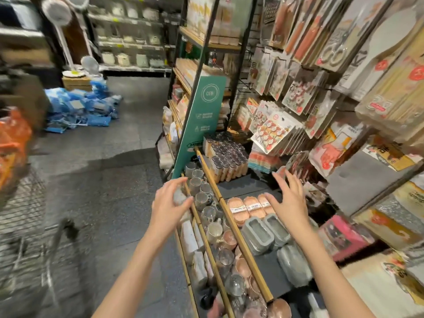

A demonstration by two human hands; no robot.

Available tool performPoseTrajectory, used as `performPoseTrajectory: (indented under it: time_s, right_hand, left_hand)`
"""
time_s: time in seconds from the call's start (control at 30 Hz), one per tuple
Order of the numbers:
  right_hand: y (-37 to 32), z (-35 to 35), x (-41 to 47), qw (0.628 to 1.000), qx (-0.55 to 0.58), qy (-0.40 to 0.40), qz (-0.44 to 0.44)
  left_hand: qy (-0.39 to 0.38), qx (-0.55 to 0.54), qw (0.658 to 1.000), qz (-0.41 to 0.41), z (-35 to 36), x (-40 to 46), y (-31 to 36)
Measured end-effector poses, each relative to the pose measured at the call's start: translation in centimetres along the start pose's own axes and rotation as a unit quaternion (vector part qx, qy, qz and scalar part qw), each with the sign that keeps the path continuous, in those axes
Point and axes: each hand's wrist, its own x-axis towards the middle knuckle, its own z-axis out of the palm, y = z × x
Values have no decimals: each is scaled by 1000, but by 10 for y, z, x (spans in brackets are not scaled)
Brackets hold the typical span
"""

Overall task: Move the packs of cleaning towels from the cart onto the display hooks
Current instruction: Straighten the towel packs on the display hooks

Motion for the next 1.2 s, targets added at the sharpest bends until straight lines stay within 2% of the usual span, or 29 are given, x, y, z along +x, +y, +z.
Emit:
performPoseTrajectory:
  time_s: [0.3, 0.63, 0.9, 1.2]
  right_hand:
    - [-149, 102, 73, 989, -20, -82, -120]
    - [-343, 224, 125, 954, -30, -125, -272]
    - [-477, 312, 146, 907, 2, -186, -378]
    - [-615, 426, 194, 820, 7, -260, -510]
  left_hand:
    - [79, 19, 996, -44, -99, 64, -81]
    - [185, 75, 977, -73, -243, 119, -190]
    - [262, 86, 949, -154, -330, 125, -260]
    - [381, 92, 879, -272, -397, 161, -337]
